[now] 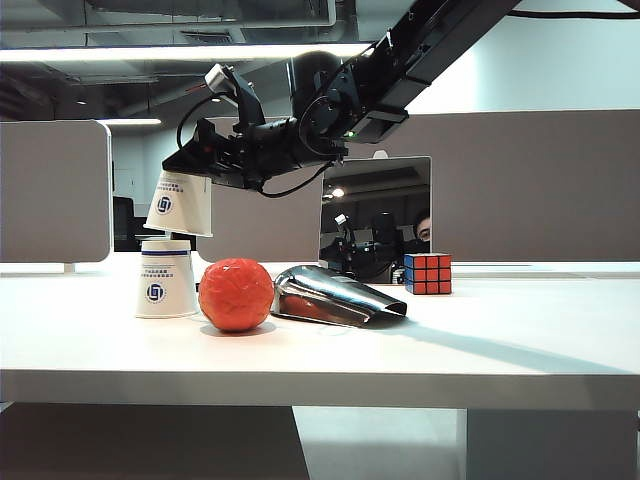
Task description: Carefully pick up the cup on the right and stack it on top of the cup on the left.
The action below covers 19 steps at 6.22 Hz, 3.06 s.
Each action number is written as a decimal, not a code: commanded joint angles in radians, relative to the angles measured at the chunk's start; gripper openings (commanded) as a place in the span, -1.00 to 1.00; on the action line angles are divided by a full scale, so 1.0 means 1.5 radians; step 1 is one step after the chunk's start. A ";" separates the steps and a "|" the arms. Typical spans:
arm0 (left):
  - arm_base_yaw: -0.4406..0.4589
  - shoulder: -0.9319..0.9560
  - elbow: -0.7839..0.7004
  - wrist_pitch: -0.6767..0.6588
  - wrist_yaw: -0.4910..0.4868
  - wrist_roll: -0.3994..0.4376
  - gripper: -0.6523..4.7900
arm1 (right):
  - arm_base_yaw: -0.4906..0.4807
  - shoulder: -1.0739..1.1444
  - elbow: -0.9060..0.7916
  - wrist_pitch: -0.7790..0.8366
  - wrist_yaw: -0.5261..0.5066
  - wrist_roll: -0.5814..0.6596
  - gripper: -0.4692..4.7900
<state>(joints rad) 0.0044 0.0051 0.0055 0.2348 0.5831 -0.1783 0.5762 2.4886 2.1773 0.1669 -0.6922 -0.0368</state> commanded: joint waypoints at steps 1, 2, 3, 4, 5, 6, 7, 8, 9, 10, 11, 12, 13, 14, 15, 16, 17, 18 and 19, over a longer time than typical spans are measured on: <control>0.000 0.000 0.001 0.011 0.000 0.012 -0.78 | 0.006 -0.006 0.003 -0.004 0.002 -0.016 0.29; 0.000 0.000 0.001 0.035 0.005 0.017 -0.78 | 0.035 0.001 0.003 0.028 0.136 -0.081 0.43; 0.000 0.000 0.001 0.035 0.005 0.016 -0.78 | 0.033 0.003 0.003 0.031 0.137 -0.080 0.43; 0.000 0.000 0.001 0.035 0.005 0.017 -0.78 | 0.032 0.012 0.003 0.034 0.149 -0.080 0.43; 0.000 0.000 0.001 0.034 0.005 0.016 -0.78 | 0.034 0.018 0.003 0.028 0.146 -0.069 0.43; 0.000 0.000 0.001 0.034 0.005 0.016 -0.78 | 0.035 0.019 0.003 0.019 0.143 -0.044 0.43; 0.000 0.000 0.001 0.034 0.005 0.017 -0.78 | 0.036 0.019 0.003 -0.012 0.130 -0.044 0.43; 0.000 0.000 0.001 0.034 0.005 0.017 -0.78 | 0.041 0.019 0.003 -0.020 0.106 -0.044 0.43; 0.000 0.000 0.001 0.034 0.005 0.016 -0.78 | 0.045 0.019 0.003 -0.023 0.105 -0.044 0.43; 0.000 0.000 0.001 0.034 0.005 0.016 -0.78 | 0.053 0.019 0.003 -0.040 0.106 -0.045 0.43; 0.000 0.000 0.001 0.034 0.005 0.016 -0.78 | 0.056 0.019 0.003 -0.050 0.106 -0.045 0.43; 0.000 0.000 0.001 0.034 0.005 0.016 -0.78 | 0.055 0.018 0.003 -0.020 0.106 -0.046 0.43; 0.000 0.000 0.001 0.034 0.005 0.016 -0.78 | 0.045 0.001 0.004 0.051 0.171 -0.045 0.42; 0.000 0.000 0.001 0.033 0.003 0.016 -0.78 | 0.029 -0.018 0.005 0.045 0.194 -0.045 0.42; 0.000 0.000 0.001 0.033 0.003 0.016 -0.78 | 0.016 -0.036 0.006 0.031 0.194 -0.043 0.43; 0.000 0.000 0.001 0.033 0.003 0.016 -0.78 | 0.001 -0.056 0.006 0.017 0.195 -0.042 0.43; 0.000 0.000 0.001 0.029 0.003 0.016 -0.78 | -0.044 -0.108 0.006 -0.021 0.193 -0.022 0.43; 0.000 0.000 0.001 0.024 0.003 0.016 -0.78 | -0.118 -0.201 0.006 -0.150 0.173 -0.013 0.42; 0.000 0.000 0.001 0.024 0.002 0.017 -0.78 | -0.137 -0.228 0.006 -0.197 0.165 -0.020 0.42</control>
<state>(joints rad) 0.0044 0.0051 0.0055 0.2657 0.5865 -0.1566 0.3859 2.1807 2.1780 -0.0650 -0.4244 -0.0608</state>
